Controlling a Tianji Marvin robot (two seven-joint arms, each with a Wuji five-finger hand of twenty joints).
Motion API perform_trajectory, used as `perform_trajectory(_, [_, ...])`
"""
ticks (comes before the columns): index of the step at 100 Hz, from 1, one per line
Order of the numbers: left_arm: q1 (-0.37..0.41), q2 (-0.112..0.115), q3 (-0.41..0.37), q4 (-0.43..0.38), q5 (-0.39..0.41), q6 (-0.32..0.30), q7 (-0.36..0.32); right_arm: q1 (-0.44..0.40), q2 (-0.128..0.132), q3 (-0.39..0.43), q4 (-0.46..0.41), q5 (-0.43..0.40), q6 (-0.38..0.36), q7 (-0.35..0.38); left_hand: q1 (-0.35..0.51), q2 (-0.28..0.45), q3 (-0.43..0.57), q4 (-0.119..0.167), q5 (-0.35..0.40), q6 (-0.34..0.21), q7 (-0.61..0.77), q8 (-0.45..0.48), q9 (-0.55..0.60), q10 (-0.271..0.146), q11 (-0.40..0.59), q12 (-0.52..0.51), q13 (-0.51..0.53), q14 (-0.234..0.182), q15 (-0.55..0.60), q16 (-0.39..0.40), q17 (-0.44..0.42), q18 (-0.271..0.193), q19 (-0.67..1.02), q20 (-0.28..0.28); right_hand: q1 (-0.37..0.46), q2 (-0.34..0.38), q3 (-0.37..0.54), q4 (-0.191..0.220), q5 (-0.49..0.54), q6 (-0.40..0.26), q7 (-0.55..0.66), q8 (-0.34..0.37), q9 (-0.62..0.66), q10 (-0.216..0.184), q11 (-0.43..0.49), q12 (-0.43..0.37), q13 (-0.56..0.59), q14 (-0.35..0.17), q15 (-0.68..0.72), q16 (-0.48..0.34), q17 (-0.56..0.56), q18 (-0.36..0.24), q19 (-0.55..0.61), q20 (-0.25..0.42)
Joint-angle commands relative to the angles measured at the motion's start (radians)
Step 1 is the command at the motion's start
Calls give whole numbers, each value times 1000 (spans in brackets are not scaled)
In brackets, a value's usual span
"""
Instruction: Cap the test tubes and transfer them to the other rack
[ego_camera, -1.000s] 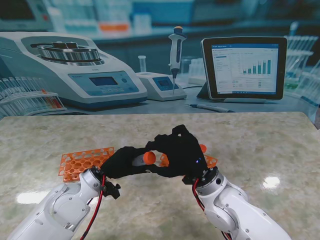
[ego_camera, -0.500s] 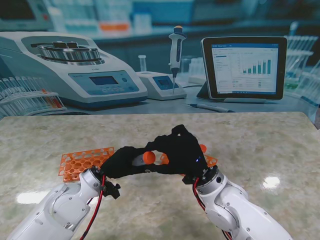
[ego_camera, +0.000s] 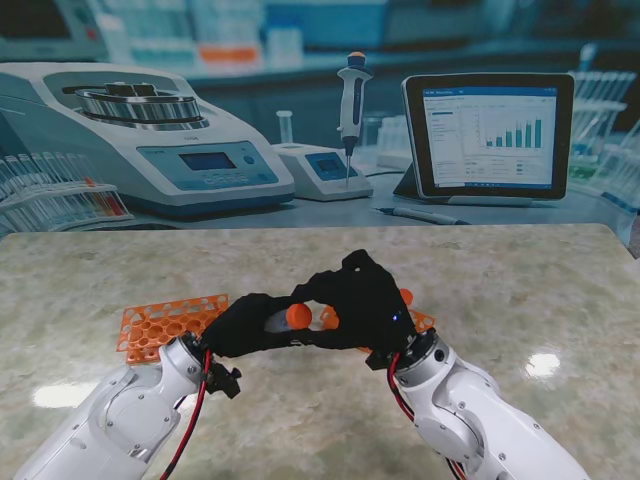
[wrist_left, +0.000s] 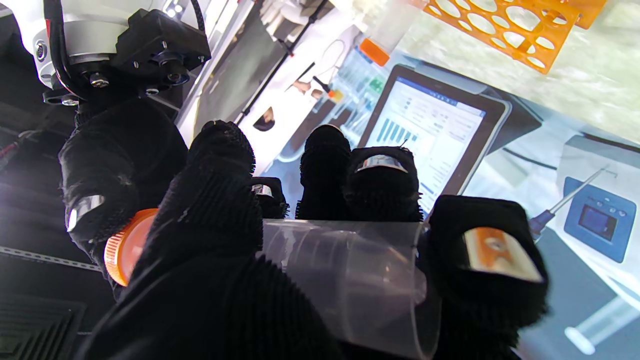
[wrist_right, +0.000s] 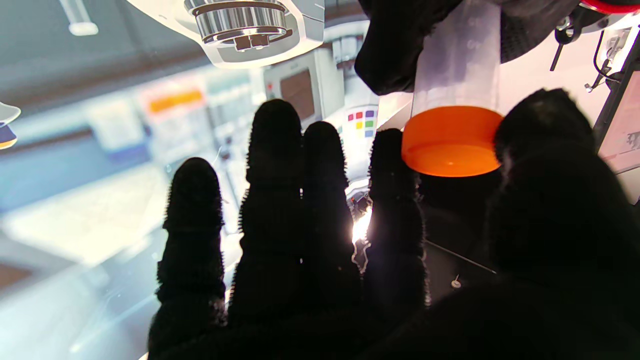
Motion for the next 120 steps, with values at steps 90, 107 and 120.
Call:
perform_trajectory(90, [4, 1, 3, -9, 0, -6, -7, 5, -6, -18, -9, 8, 5, 4, 40, 52, 6, -9, 10, -53, 58, 64, -6, -37, 1, -6, 24, -40, 8, 5, 31, -121, 158, 18, 271, 153, -264, 55, -10, -128, 269, -186, 83, -37, 14, -11, 74, -18, 21, -14, 23, -11, 26, -3])
perform_trajectory(107, [5, 1, 4, -10, -1, -7, -7, 5, -7, -16, -11, 10, 6, 10, 40, 52, 6, -9, 10, -53, 58, 64, -6, -37, 1, -6, 24, -40, 8, 5, 31, -121, 158, 18, 358, 215, -324, 74, 20, -155, 300, -211, 117, -43, 21, -17, 97, -20, 33, -16, 32, -11, 30, -7])
perform_trajectory(120, [4, 2, 7, -10, -1, -9, -9, 3, -7, -11, -14, 15, 0, 21, 41, 52, 6, -9, 11, -53, 58, 64, -7, -36, 1, -6, 24, -40, 8, 5, 31, -121, 158, 18, 395, 249, -333, 72, 42, -170, 308, -214, 137, -47, 27, -17, 110, -20, 42, -15, 36, -11, 33, -8])
